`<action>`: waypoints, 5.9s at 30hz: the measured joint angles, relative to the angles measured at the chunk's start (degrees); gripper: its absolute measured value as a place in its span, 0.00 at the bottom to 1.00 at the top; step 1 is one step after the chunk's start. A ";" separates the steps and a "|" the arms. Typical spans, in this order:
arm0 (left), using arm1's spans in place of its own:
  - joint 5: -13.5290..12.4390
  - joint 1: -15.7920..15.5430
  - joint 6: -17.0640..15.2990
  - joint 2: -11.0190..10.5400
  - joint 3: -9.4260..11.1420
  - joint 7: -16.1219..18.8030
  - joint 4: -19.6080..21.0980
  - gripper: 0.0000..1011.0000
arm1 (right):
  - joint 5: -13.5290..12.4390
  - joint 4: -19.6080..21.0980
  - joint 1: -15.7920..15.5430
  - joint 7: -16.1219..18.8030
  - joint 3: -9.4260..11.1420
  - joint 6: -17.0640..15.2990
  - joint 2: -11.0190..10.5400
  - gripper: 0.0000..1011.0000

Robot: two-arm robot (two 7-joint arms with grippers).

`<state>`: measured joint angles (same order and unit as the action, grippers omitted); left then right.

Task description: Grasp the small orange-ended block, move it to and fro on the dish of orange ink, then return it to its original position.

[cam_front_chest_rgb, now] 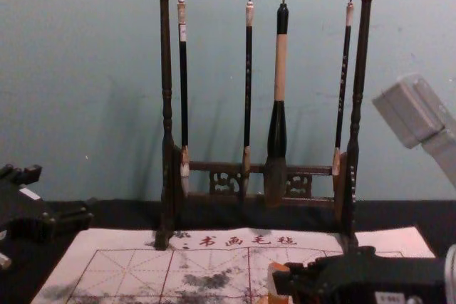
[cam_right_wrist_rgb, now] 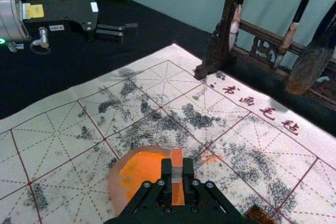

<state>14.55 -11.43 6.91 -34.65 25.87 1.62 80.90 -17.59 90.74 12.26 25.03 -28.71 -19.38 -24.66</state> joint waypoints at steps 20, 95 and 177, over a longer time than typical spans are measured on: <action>0.00 0.00 0.00 0.00 0.00 0.00 0.00 0.99 | -0.66 0.64 -0.05 0.57 -2.00 -0.69 0.25 0.11; 0.00 0.00 0.00 0.00 0.00 0.00 0.00 0.99 | -1.69 -0.54 0.31 -1.87 -0.29 -1.69 1.93 0.11; 0.00 0.00 0.00 0.00 0.00 0.00 0.00 0.99 | -2.74 -1.39 1.57 -3.26 -0.81 -1.78 4.04 0.11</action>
<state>14.55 -11.43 6.91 -34.65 25.86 1.62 80.90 -20.34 89.35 13.83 21.77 -29.53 -21.16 -20.62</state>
